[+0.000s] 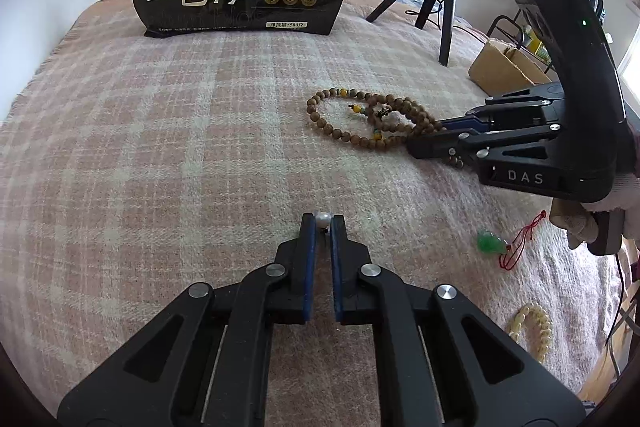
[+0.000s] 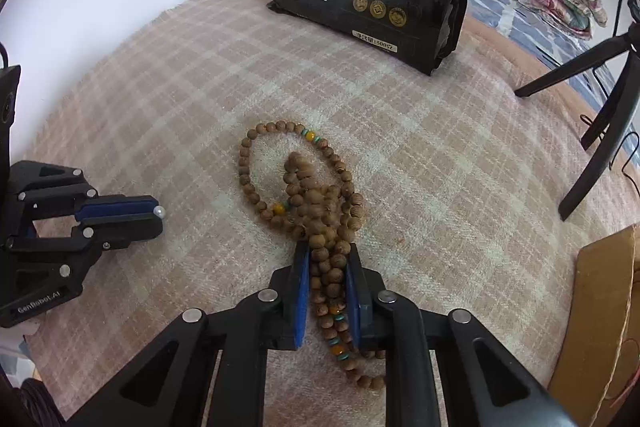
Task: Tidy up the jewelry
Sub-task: 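Close the right tool on the brown bead mala and lift it, then close the left tool on the small pearl while the right tool holds the mala up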
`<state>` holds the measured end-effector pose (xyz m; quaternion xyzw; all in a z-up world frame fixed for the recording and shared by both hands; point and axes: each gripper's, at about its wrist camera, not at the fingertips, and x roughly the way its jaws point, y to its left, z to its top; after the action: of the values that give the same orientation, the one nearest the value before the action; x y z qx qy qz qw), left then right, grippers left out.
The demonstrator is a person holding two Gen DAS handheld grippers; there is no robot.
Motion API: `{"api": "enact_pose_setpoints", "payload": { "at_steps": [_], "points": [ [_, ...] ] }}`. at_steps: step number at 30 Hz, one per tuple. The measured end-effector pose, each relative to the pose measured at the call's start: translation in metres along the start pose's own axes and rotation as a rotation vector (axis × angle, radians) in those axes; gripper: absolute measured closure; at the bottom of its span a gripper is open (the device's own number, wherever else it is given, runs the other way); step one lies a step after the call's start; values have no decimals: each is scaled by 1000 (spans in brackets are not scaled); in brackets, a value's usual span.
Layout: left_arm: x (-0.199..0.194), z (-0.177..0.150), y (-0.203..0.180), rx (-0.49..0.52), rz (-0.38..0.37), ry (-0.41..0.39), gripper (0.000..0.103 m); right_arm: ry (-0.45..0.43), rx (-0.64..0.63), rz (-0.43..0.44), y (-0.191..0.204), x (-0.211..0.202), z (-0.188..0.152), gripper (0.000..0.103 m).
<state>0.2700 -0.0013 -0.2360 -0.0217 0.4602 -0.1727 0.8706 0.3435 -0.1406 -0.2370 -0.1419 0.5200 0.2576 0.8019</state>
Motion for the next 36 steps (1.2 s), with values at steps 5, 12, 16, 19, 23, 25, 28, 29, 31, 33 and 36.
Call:
{"api": "enact_pose_setpoints", "payload": {
  "at_steps": [5,12,16,19,23,25,28,29,31,33,36],
  "points": [
    [-5,-1,-1,-9,5,-9,98,-30,33,9,0,-13,-6,93],
    [-19,-1,-6,-7,0,-27,101,-100,77,13,-2,-41,-7,93],
    [-31,2,-14,4,-2,-45,103,-143,94,12,-4,-64,-6,93],
    [-40,4,-20,12,-2,-62,103,-172,102,3,-5,-83,-7,93],
    [-51,5,-27,20,4,-82,103,-205,119,-5,-8,-105,-11,93],
    [-56,5,-28,21,3,-85,103,-224,123,-5,-9,-118,-14,93],
    [-66,6,-30,25,7,-98,103,-253,130,-10,-11,-139,-19,93],
    [-70,6,-30,25,8,-104,103,-263,135,-11,-12,-146,-20,93],
    [-74,7,-29,26,4,-110,103,-284,147,-6,-15,-160,-23,93],
    [-70,7,-25,18,-6,-89,103,-301,149,-11,-17,-171,-27,93],
    [-60,6,-22,-3,-28,-58,103,-317,154,-9,-17,-183,-34,93]
  ]
}}
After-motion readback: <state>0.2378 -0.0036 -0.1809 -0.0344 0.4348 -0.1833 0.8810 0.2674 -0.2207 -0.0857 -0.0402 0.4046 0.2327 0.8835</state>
